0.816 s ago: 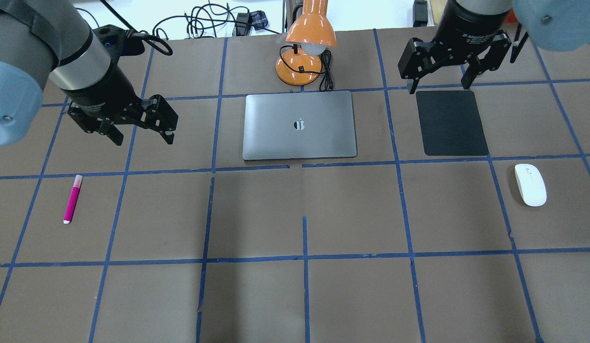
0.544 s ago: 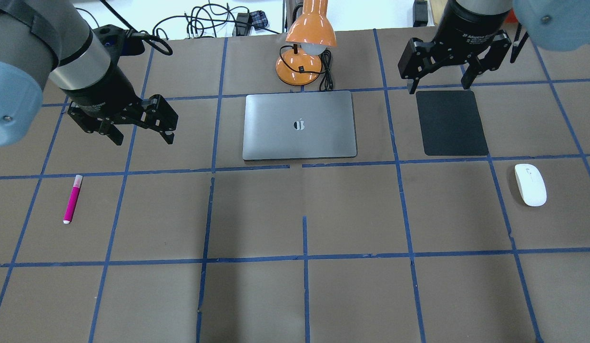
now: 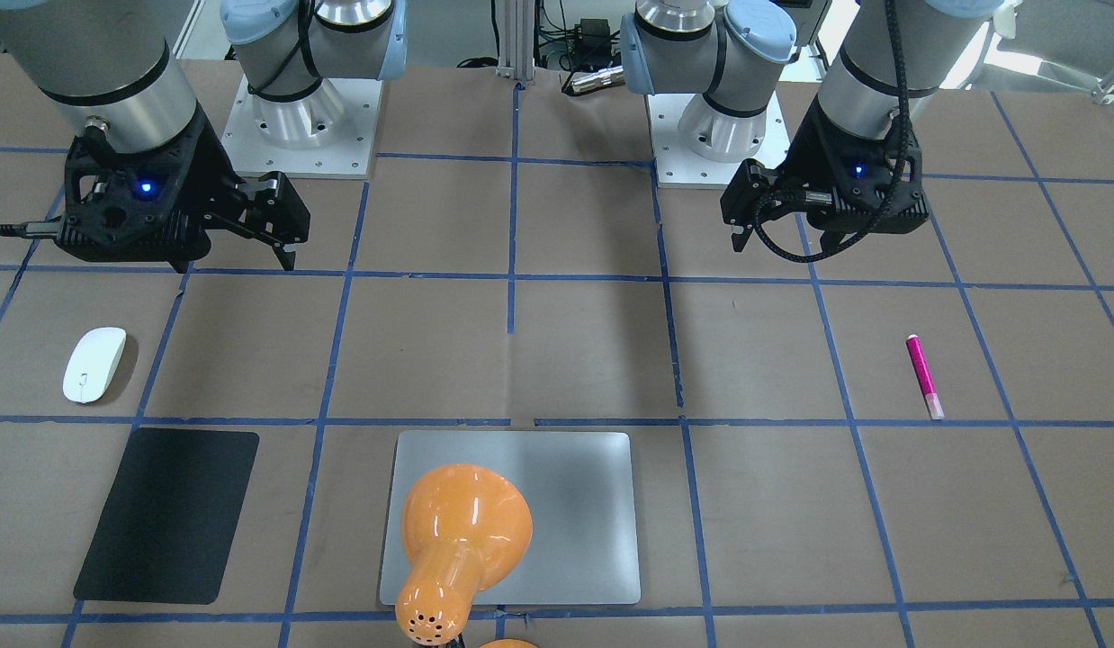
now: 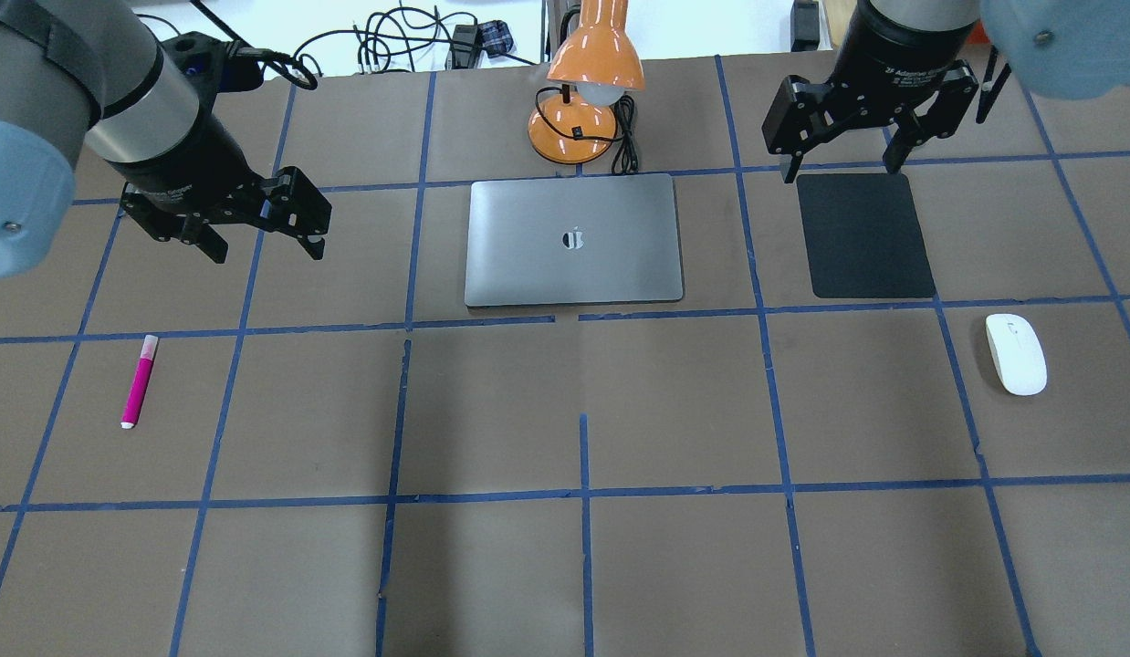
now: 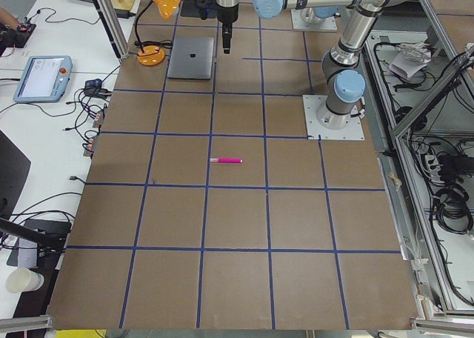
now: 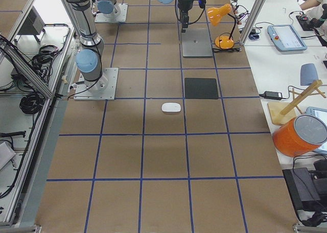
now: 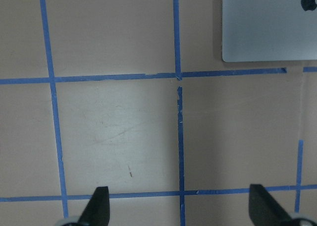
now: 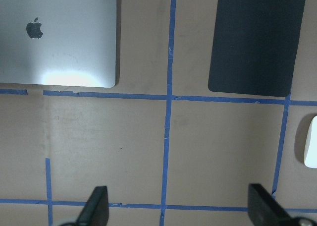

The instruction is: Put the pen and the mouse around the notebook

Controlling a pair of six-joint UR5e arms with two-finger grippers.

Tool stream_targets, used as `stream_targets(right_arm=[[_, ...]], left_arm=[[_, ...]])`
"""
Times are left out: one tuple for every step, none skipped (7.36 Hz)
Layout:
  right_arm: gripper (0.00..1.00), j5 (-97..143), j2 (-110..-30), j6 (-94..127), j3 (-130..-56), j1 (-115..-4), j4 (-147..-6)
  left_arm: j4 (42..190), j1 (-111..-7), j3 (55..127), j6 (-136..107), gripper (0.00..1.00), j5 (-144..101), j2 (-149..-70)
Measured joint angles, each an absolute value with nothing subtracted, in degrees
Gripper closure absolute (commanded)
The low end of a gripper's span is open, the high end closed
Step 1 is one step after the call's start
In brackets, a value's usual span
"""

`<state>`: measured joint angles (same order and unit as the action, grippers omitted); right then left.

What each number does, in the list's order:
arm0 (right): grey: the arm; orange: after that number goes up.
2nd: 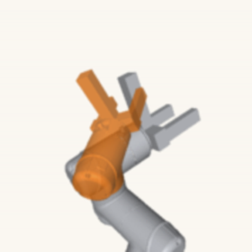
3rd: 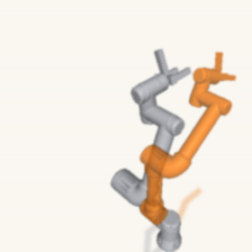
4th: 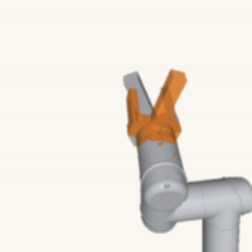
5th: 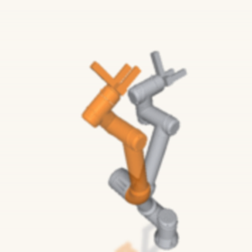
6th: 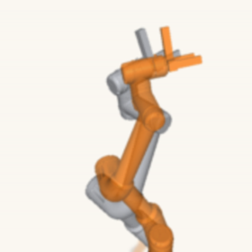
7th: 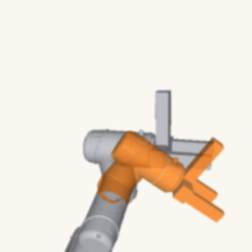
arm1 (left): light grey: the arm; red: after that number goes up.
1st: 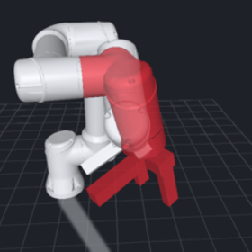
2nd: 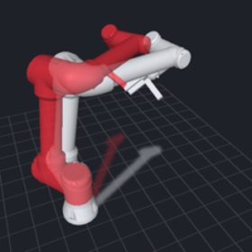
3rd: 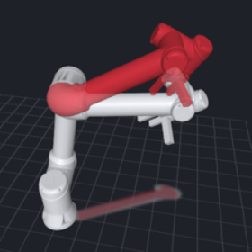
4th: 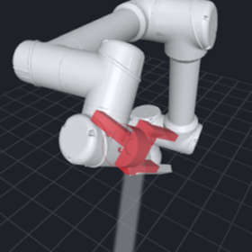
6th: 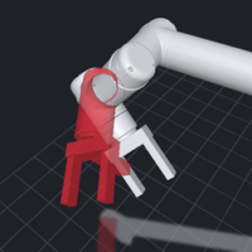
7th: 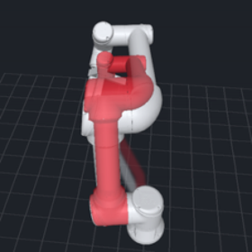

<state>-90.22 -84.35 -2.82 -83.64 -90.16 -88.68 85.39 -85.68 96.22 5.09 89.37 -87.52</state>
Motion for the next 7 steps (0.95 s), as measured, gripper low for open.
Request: stream_targets(right_arm=[[0.00, -90.4, -84.3, -2.8, -83.7, -90.1, -88.7], [0.00, -90.6, -84.3, -2.8, -83.7, -90.0, -88.7], [0.00, -90.8, -84.3, -2.9, -83.7, -89.9, -88.6], [0.00, -90.9, -84.3, -3.3, -84.0, -89.3, -88.6], [0.00, -90.9, -84.2, -4.5, -85.4, -87.3, -89.4], [0.00, -90.9, -84.2, -7.3, -88.2, -83.2, -91.6], [0.00, -91.5, -84.0, -12.0, -91.6, -77.8, -94.3]], left_arm=[[85.2, -85.5, 96.5, 5.1, 0.00, 89.4, -87.6], [85.2, -85.2, 96.7, 5.1, 0.00, 89.6, -87.7], [85.5, -84.5, 96.8, 5.0, 0.00, 89.6, -87.7], [85.8, -83.1, 96.8, 5.0, 0.00, 89.7, -87.7], [86.2, -81.1, 96.8, 5.0, 0.00, 89.7, -87.6], [86.6, -79.2, 96.8, 5.1, 0.00, 89.7, -87.6], [86.7, -77.7, 96.9, 5.1, 0.00, 89.7, -87.6]])
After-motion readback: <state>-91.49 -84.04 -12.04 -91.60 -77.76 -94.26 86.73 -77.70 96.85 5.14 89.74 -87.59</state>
